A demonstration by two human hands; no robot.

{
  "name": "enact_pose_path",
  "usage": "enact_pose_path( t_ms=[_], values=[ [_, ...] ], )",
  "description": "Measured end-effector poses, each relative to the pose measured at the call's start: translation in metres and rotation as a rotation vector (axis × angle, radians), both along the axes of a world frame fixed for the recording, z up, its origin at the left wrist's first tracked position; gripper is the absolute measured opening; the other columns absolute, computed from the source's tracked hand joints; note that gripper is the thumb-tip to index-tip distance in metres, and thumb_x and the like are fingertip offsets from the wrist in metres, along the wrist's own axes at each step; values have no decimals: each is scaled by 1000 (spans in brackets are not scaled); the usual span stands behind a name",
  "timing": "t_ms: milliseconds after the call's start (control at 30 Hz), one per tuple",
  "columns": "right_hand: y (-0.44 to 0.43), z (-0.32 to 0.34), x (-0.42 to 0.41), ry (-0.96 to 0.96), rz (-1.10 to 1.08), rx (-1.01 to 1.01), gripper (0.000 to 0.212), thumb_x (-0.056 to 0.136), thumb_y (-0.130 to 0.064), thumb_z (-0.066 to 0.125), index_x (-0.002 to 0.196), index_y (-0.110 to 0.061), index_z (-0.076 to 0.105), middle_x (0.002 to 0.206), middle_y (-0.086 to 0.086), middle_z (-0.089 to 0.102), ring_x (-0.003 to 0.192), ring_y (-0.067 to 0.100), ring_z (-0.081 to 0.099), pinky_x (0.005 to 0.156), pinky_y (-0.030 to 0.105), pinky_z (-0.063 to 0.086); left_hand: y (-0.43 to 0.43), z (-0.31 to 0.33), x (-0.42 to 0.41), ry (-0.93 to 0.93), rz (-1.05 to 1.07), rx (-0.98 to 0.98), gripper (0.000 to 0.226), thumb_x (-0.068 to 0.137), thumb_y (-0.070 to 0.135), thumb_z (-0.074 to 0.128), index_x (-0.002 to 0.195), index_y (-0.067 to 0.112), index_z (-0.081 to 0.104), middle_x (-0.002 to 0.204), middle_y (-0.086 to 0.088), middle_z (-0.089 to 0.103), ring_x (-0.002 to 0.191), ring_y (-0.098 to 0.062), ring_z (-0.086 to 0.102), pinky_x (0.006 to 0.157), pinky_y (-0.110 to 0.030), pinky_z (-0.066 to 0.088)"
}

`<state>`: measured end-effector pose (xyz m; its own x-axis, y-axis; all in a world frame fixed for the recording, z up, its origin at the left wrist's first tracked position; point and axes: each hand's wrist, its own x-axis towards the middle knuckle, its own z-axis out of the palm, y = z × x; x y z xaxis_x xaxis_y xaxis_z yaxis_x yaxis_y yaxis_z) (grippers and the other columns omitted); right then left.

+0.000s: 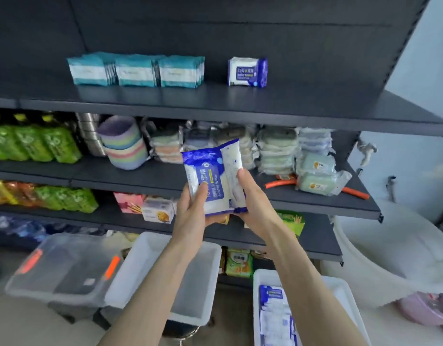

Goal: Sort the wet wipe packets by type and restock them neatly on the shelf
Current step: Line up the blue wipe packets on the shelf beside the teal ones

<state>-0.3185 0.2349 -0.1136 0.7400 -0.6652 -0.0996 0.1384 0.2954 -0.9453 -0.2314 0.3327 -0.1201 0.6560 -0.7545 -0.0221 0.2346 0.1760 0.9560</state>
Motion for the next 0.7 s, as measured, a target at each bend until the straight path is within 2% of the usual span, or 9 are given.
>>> enact_pose_path(
  t_ms=[67, 133, 200, 267, 300, 367, 500, 567, 700],
  values=[
    [-6, 15, 12, -26, -14, -53, 27, 99, -34, 46, 123, -26, 54, 112, 2, 69, 99, 21, 67, 78, 36, 56, -4, 20, 22, 24, -70, -31, 28, 98, 28, 49, 125, 25, 51, 109, -5, 70, 93, -26, 70, 76, -49, 57],
    [-15, 32, 22, 30, -38, -137, 34, 93, -30, 57, 127, -30, 52, 111, 3, 70, 98, 24, 67, 82, 39, 54, -13, 39, 42, 74, -123, -53, 22, 97, 21, 49, 119, 23, 54, 101, -6, 72, 88, -29, 71, 71, -50, 58],
    [-26, 50, 32, 81, -85, -244, 43, 87, -23, 67, 127, -21, 52, 104, 4, 70, 88, 20, 69, 73, 30, 55, -25, 56, 62, 78, -171, -63, 24, 95, 8, 48, 116, 17, 56, 98, -9, 72, 85, -31, 70, 70, -48, 58],
    [-39, 67, 42, 133, -146, -357, 36, 81, -17, 74, 112, -15, 57, 94, -1, 70, 76, 9, 69, 60, 17, 50, -40, 71, 80, -38, -255, -61, 29, 93, -1, 47, 116, 14, 57, 106, -11, 71, 92, -31, 69, 74, -46, 58],
    [-46, 75, 46, 164, -183, -403, 35, 78, -17, 77, 105, -16, 56, 91, -4, 69, 70, 3, 67, 57, 13, 48, -48, 77, 88, -104, -282, -55, 29, 92, -2, 48, 115, 15, 57, 108, -11, 70, 94, -30, 69, 74, -44, 58],
    [-66, 90, 54, 204, -275, -473, 47, 72, -19, 83, 105, -14, 49, 90, -6, 66, 64, -5, 64, 53, 10, 46, -67, 90, 107, -190, -265, -49, 24, 91, -1, 54, 111, 13, 57, 108, -11, 69, 91, -28, 69, 68, -38, 59],
    [-122, 114, 68, 247, -398, -565, 64, 68, -26, 86, 110, -12, 40, 96, -7, 63, 81, 3, 63, 66, 16, 49, -122, 113, 141, -351, -179, -12, 19, 86, 6, 66, 102, 4, 58, 98, -12, 70, 75, -21, 69, 57, -31, 58],
    [-155, 122, 73, 252, -423, -607, 62, 70, -25, 84, 111, -13, 39, 98, -7, 62, 87, 8, 64, 74, 24, 52, -155, 123, 154, -418, -184, -22, 15, 85, 7, 68, 98, 3, 60, 92, -11, 70, 70, -16, 68, 57, -31, 58],
    [-224, 133, 82, 234, -435, -665, 50, 80, -18, 76, 113, -11, 38, 101, -4, 61, 86, 7, 62, 75, 24, 52, -227, 142, 178, -489, -228, 27, 14, 86, 1, 64, 92, 13, 62, 94, -7, 69, 76, -14, 66, 64, -30, 57]
  ],
)
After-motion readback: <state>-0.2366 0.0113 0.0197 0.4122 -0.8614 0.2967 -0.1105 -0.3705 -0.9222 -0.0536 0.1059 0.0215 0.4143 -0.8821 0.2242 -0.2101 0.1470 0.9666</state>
